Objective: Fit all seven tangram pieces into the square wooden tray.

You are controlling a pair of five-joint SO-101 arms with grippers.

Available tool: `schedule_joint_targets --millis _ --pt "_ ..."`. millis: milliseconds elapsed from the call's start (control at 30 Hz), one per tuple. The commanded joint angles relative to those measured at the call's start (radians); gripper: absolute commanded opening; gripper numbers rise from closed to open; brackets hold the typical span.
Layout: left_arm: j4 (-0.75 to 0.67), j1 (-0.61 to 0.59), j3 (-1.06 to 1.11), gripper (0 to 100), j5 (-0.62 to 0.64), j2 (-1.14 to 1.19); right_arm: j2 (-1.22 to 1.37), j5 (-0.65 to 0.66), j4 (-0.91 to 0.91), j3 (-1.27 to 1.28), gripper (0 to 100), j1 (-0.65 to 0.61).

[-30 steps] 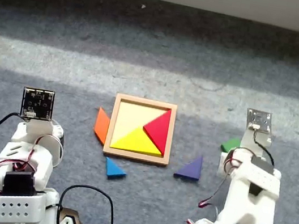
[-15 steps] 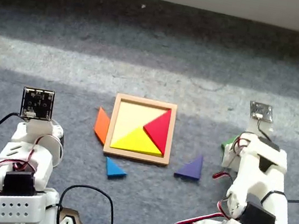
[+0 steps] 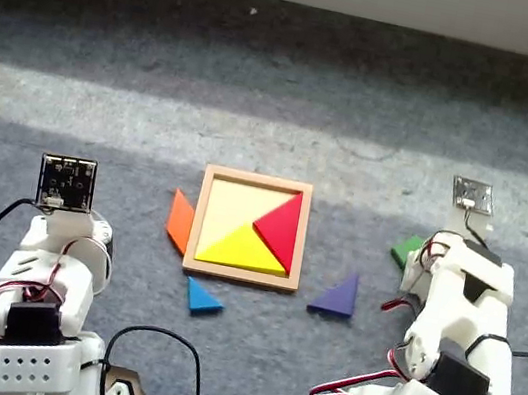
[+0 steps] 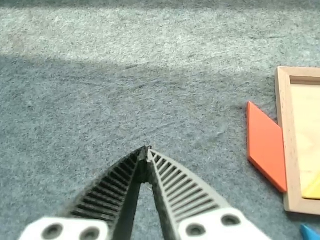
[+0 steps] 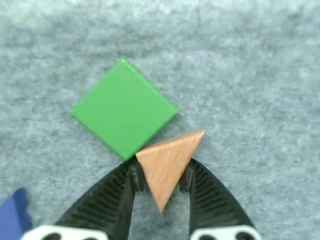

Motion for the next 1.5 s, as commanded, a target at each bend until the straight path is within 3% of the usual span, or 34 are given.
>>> schedule_joint_targets --millis 0,300,500,1000,1267,1467 --pt "-0.005 -0.001 -0.005 0 0.005 -0.007 -0.070 0.002 -0.013 -0.008 4.8 -0.018" --pt "-0.005 -0.001 -0.005 0 0.005 -0.007 -0.484 0.058 -0.004 0.213 4.8 -0.033" --pt "-0.005 -0.001 -0.005 0 0.005 -0.007 -0.610 0.063 0.027 0.259 4.8 -0.125" --pt "-0.005 -0.007 -0.005 0 0.005 -0.007 -0.426 0.063 0.166 0.022 4.8 -0.579" --pt "-0.002 -0.008 -0.005 0 0.003 -0.007 -0.170 0.071 0.166 -0.191 4.8 -0.679" --pt "-0.002 -0.008 -0.005 0 0.003 -0.007 -0.015 0.235 0.214 -0.340 4.8 -0.731"
